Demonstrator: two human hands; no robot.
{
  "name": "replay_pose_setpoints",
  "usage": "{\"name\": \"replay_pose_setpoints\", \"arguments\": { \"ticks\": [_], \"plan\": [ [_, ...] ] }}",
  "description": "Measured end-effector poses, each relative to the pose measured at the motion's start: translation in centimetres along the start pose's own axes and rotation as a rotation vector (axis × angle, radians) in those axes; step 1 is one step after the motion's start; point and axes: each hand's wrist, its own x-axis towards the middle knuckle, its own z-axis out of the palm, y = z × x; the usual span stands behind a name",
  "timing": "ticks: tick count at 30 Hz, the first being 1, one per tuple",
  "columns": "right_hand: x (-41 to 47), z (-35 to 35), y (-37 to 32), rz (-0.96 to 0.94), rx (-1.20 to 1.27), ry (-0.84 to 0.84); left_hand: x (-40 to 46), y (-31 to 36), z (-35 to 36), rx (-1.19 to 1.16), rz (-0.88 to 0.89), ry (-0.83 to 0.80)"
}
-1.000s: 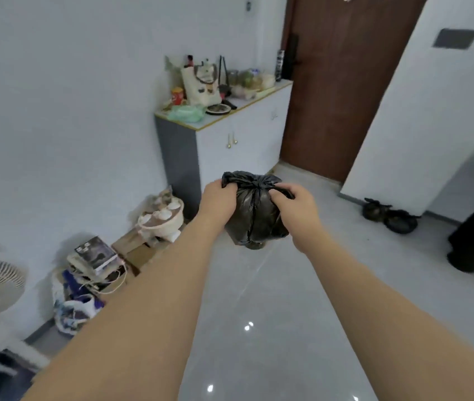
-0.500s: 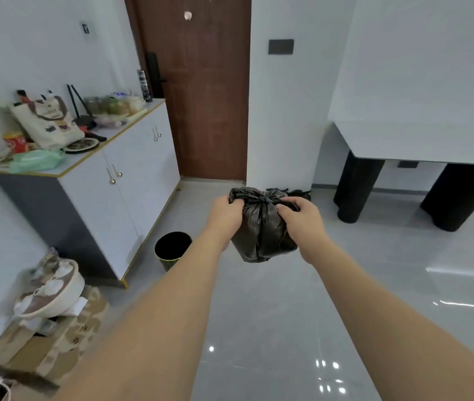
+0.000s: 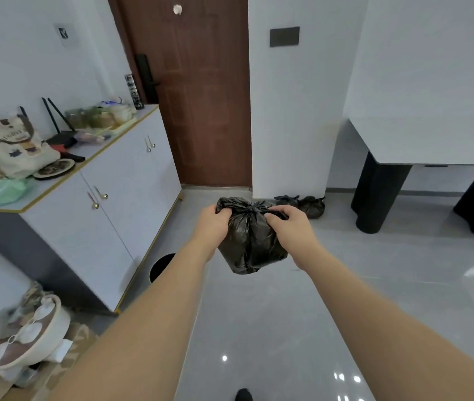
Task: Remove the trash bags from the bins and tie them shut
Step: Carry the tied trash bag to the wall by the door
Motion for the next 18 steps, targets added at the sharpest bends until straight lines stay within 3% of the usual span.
{"name": "replay_pose_setpoints", "arguments": {
  "ticks": [18],
  "plan": [
    [42.5, -2.4, -0.1, 0.102, 0.029, 0.172, 41.1, 8.2, 15.3, 0.023, 0.049, -0.189]
  ]
}}
